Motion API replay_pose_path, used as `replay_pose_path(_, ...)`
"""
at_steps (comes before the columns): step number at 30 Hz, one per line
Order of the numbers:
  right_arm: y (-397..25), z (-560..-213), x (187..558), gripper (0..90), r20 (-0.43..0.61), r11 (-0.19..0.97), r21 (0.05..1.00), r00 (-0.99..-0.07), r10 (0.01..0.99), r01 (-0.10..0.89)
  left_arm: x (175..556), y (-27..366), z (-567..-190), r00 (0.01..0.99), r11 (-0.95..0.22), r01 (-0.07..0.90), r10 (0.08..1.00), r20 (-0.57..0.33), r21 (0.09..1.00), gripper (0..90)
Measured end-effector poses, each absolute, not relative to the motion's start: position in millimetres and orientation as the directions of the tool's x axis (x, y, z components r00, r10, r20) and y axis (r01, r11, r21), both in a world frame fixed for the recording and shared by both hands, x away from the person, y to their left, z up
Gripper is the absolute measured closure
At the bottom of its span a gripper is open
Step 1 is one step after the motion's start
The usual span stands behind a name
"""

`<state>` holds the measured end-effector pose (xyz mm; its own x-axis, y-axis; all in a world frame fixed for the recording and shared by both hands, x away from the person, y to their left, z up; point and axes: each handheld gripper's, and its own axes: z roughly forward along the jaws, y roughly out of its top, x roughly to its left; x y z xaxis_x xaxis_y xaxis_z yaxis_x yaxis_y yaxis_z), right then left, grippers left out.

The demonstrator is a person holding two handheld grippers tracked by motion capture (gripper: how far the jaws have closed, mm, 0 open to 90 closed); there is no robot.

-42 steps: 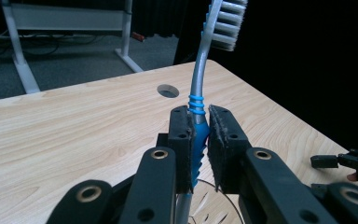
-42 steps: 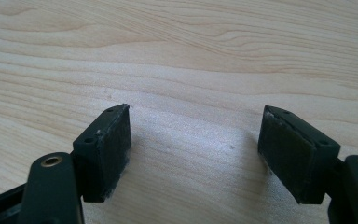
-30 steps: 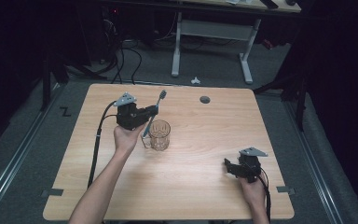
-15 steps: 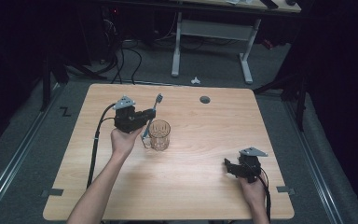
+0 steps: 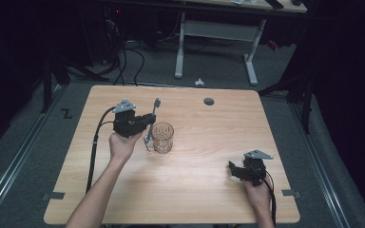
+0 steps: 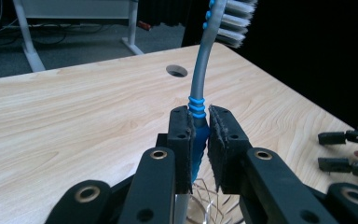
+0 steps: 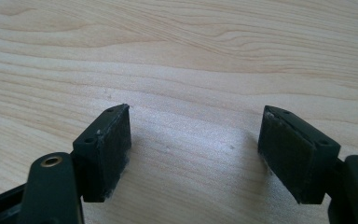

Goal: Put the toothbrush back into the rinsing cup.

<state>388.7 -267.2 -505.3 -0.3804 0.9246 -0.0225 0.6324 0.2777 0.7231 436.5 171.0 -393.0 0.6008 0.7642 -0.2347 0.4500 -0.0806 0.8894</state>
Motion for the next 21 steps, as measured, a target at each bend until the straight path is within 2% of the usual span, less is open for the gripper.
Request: replay_pose_path(21, -267.2, -505.3, 388.7, 25.6, -0.023, 0.278, 0.723, -0.38, 0.925, 0.632, 429.2, 178.8, -407.6, 0.581, -0.085, 0.493, 0.773, -0.255, 0.866, 79.2)
